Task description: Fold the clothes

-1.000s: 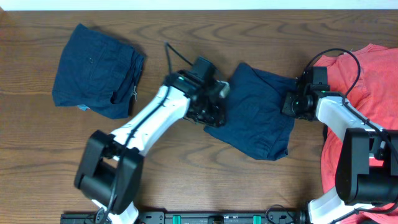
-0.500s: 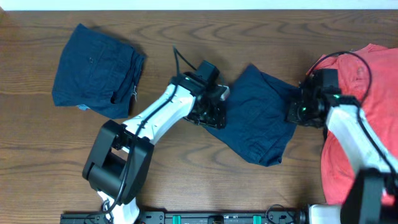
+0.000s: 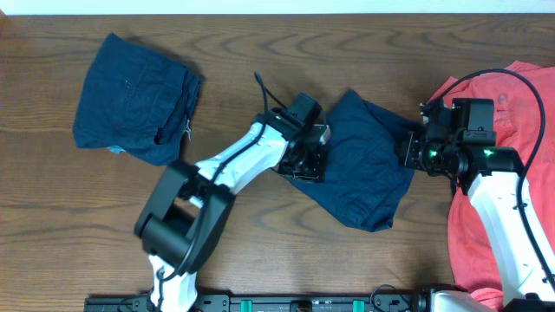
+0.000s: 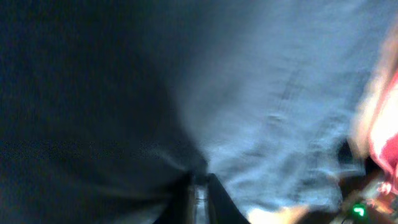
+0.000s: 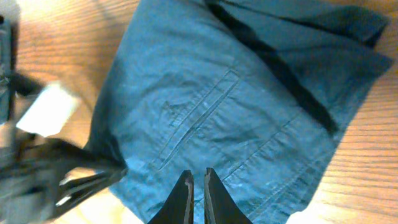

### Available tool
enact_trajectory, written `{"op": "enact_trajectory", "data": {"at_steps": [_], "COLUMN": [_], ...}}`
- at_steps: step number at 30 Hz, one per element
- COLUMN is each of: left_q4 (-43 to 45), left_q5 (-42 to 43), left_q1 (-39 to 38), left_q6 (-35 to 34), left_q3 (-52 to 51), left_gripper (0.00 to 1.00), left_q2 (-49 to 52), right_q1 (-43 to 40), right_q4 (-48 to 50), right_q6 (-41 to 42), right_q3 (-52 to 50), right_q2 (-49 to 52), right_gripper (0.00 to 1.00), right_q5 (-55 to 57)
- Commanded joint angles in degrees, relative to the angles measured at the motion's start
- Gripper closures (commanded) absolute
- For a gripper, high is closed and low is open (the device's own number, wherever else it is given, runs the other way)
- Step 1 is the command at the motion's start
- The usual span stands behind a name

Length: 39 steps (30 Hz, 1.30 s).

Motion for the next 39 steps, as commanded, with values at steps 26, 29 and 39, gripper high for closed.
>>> {"op": "enact_trajectory", "data": {"at_steps": [26, 29, 39], "left_q4": [-8.3, -13.4, -17.0], "left_q5": [1.4, 1.4, 1.0], "left_q1": [15.6, 15.6, 15.1], "left_q6": [4.0, 4.2, 2.0], "left_q3": [9.0, 9.0, 0.5], "left_gripper": [0.58, 0.51, 0.16], "left_q2": [-5.6, -7.3, -7.3], "right_q1": [5.9, 6.1, 6.0], "right_q4": [8.8, 10.1, 10.8], "right_q6": [0.3, 0.6, 3.1], "right_q3": [0.0, 0.0, 0.0], "right_q2": [16.6, 20.2, 32.5], "right_gripper": [0.94, 0.94, 0.99], "right_q5": [4.9, 5.7, 11.2]}}
